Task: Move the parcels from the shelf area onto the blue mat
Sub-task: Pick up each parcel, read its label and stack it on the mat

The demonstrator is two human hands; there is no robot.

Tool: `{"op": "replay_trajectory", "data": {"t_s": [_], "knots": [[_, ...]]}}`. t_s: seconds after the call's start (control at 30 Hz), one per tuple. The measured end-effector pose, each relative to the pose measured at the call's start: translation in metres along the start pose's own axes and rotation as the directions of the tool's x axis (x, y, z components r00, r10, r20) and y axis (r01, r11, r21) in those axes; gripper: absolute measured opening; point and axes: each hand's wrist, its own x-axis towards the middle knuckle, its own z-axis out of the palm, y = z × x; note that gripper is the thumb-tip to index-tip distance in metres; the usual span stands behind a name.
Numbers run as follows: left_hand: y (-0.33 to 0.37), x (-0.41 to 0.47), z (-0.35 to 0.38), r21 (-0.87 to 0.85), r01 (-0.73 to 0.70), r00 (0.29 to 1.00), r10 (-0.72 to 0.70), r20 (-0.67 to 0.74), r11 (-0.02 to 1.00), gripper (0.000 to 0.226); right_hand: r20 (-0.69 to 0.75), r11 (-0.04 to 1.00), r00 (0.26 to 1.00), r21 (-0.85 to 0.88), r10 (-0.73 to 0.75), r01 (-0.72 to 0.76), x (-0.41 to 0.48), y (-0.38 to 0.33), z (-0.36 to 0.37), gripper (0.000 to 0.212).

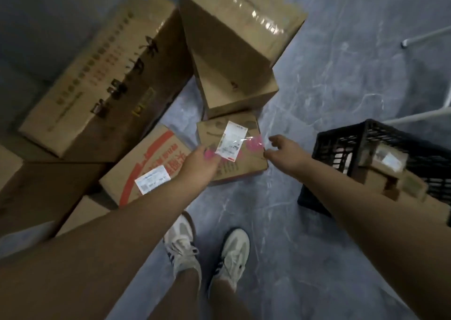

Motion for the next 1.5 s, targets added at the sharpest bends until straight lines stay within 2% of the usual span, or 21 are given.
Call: {"op": "replay_trajectory", "data": {"t_s": [0.13, 0.27, 0.4, 0.43, 0.5, 0.57, 0.67, 0.73, 0.8, 0.9, 1.0, 1.07, 1.2, 1.33, 1.5], "knots": [[-0.041, 0.078, 0.048, -0.115, 0.1, 0.994, -0.103, -0.019, 0.988, 0.039, -0.009, 0.984, 0.998, 0.168, 0.065, -0.063, 0.083, 0.041, 0.051, 0.056], [-0.069, 0.146, 0.063, -0.142, 0.175, 0.966, -0.198, -0.168, 0.974, 0.058, -0.02, 0.944, 0.99, 0.305, 0.141, -0.128, 0.145, 0.071, 0.076, 0.069], [-0.072, 0.171, 0.086, -0.073, 0.27, 0.952, -0.278, -0.132, 0.96, 0.081, 0.007, 0.9, 0.985, 0.404, 0.173, -0.161, 0.176, 0.08, 0.091, 0.051], [-0.07, 0.173, 0.09, -0.071, 0.325, 0.932, -0.332, -0.148, 0.943, 0.082, 0.0, 0.883, 0.982, 0.437, 0.19, -0.171, 0.176, 0.08, 0.092, 0.049], [-0.071, 0.174, 0.088, -0.136, 0.389, 0.897, -0.409, -0.17, 0.911, 0.062, -0.024, 0.844, 0.974, 0.503, 0.226, -0.184, 0.165, 0.079, 0.09, 0.043], [-0.069, 0.163, 0.081, -0.184, 0.333, 0.924, -0.359, -0.133, 0.925, 0.045, -0.056, 0.82, 0.966, 0.542, 0.254, -0.184, 0.145, 0.08, 0.082, 0.04], [-0.054, 0.115, 0.059, -0.281, 0.244, 0.959, -0.274, -0.073, 0.928, 0.042, -0.037, 0.776, 0.948, 0.585, 0.316, -0.236, 0.097, 0.071, 0.059, 0.05], [-0.042, 0.072, 0.036, -0.35, 0.218, 0.964, -0.256, -0.066, 0.911, 0.039, -0.017, 0.743, 0.945, 0.624, 0.326, -0.245, 0.053, 0.056, 0.042, 0.046], [-0.023, 0.022, 0.005, -0.395, 0.171, 0.971, -0.222, -0.089, 0.903, 0.037, -0.011, 0.745, 0.952, 0.626, 0.307, -0.233, 0.001, 0.03, 0.024, 0.037], [0.016, -0.055, -0.053, -0.444, 0.124, 0.972, -0.199, -0.126, 0.887, 0.03, 0.016, 0.758, 0.969, 0.619, 0.246, -0.203, -0.078, -0.014, -0.008, 0.035], [0.06, -0.133, -0.119, -0.513, 0.071, 0.955, -0.207, -0.213, 0.855, 0.024, 0.041, 0.781, 0.991, 0.611, 0.128, -0.126, -0.159, -0.072, -0.055, 0.043], [0.084, -0.179, -0.158, -0.548, 0.026, 0.952, -0.188, -0.242, 0.836, 0.024, 0.05, 0.789, 0.998, 0.611, 0.041, -0.063, -0.204, -0.107, -0.091, 0.037], [0.129, -0.272, -0.212, -0.55, -0.147, 0.934, -0.067, -0.351, 0.822, 0.032, -0.029, 0.798, 0.989, 0.588, -0.144, 0.133, -0.283, -0.168, -0.154, 0.033], [0.158, -0.373, -0.228, -0.574, -0.347, 0.874, 0.033, -0.485, 0.742, 0.043, -0.051, 0.778, 0.945, 0.555, -0.323, 0.296, -0.363, -0.195, -0.188, 0.04], [0.154, -0.497, -0.213, -0.602, -0.502, 0.776, 0.015, -0.631, 0.621, 0.051, -0.019, 0.755, 0.859, 0.468, -0.511, 0.459, -0.458, -0.206, -0.19, 0.035]]}}
